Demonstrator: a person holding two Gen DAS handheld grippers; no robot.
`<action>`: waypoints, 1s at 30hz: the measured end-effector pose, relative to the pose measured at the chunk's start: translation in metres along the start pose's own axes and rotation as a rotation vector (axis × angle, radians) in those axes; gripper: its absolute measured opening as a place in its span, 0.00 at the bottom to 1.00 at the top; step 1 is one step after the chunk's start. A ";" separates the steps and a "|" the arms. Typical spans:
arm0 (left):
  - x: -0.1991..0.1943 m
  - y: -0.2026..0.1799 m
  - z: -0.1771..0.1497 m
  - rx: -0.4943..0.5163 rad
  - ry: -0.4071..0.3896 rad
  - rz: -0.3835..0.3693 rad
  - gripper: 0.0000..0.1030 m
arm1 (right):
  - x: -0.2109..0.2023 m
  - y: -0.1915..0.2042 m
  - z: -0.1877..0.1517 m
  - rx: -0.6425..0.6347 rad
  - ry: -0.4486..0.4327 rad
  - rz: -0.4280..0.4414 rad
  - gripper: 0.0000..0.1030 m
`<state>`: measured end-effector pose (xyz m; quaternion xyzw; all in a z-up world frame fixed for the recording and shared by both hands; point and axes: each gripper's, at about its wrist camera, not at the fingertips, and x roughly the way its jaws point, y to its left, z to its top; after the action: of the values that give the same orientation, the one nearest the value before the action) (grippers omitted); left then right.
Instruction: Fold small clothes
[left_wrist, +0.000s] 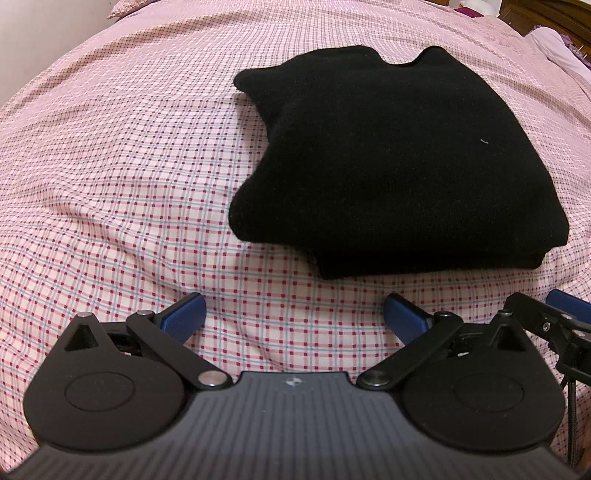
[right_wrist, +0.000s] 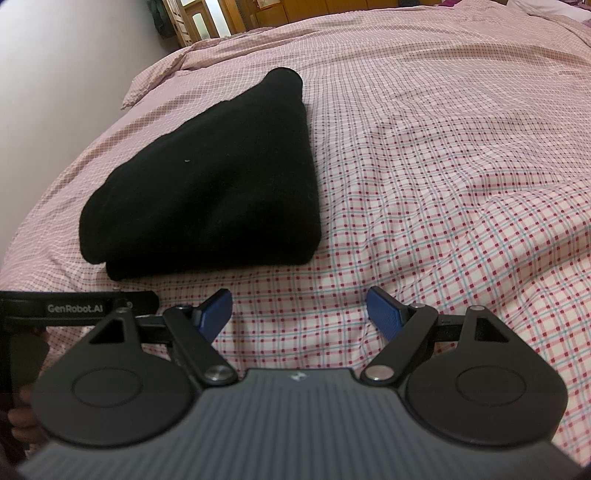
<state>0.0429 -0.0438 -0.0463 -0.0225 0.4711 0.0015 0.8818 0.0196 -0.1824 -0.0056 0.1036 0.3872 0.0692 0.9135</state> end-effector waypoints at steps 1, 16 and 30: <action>0.000 0.000 0.000 0.000 0.000 0.000 1.00 | 0.000 0.000 0.000 0.000 0.000 0.000 0.79; 0.000 0.001 0.000 0.001 0.000 -0.001 1.00 | 0.001 0.000 0.000 0.000 0.000 0.000 0.79; 0.001 0.002 0.000 0.001 0.000 -0.001 1.00 | 0.001 0.000 0.000 0.000 0.000 0.000 0.79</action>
<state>0.0433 -0.0419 -0.0470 -0.0221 0.4711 0.0007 0.8818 0.0199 -0.1827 -0.0062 0.1037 0.3871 0.0694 0.9136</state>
